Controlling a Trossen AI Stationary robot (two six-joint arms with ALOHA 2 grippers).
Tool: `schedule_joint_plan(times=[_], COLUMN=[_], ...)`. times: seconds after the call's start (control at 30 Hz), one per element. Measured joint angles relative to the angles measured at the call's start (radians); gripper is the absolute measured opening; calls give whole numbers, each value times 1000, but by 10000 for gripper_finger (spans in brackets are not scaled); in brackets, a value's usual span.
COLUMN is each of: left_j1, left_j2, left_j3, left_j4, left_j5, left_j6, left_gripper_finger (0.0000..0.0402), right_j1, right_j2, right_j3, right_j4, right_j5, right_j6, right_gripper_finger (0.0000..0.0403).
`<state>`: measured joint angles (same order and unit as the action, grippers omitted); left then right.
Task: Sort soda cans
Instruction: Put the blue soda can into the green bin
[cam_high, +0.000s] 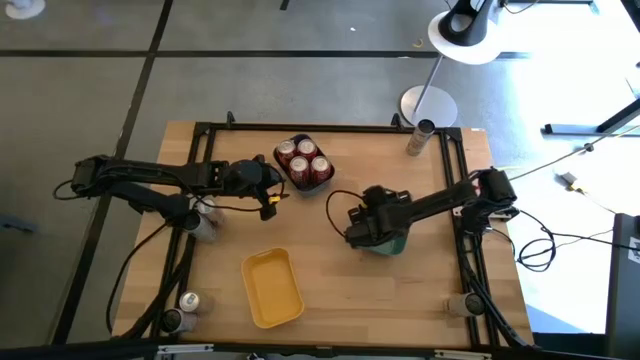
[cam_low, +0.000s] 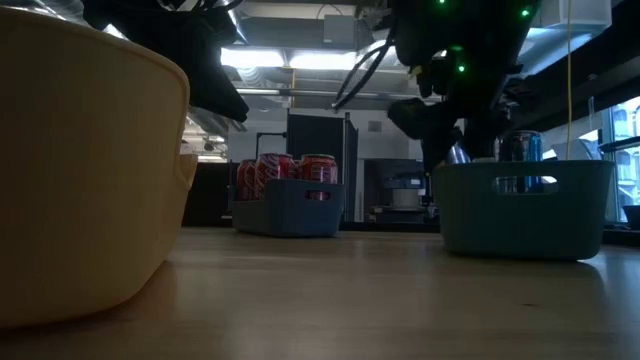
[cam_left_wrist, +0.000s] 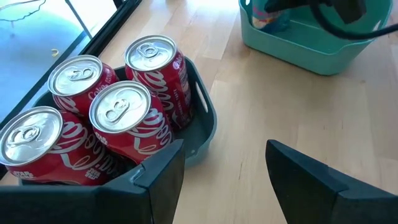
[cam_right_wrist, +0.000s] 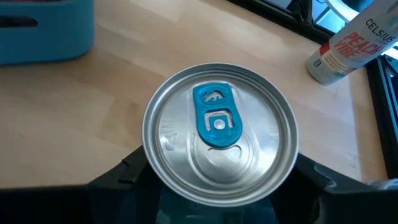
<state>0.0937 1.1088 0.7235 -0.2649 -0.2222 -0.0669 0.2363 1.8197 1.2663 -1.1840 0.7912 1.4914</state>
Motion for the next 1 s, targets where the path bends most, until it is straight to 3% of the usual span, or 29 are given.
schedule_joint_plan(times=[0.53,1.0], left_j1=[0,0], left_j2=[0,0], left_j3=[0,0], left_j4=[15,14], left_j5=[0,0], left_j6=[0,0], left_gripper_finger=[214,214], right_j1=[0,-1], right_j2=[6,-102], right_j3=[0,0], right_j4=[-30,-57], right_j5=[-22,-14], right_j6=[-7,-45], right_gripper_finger=[312,319])
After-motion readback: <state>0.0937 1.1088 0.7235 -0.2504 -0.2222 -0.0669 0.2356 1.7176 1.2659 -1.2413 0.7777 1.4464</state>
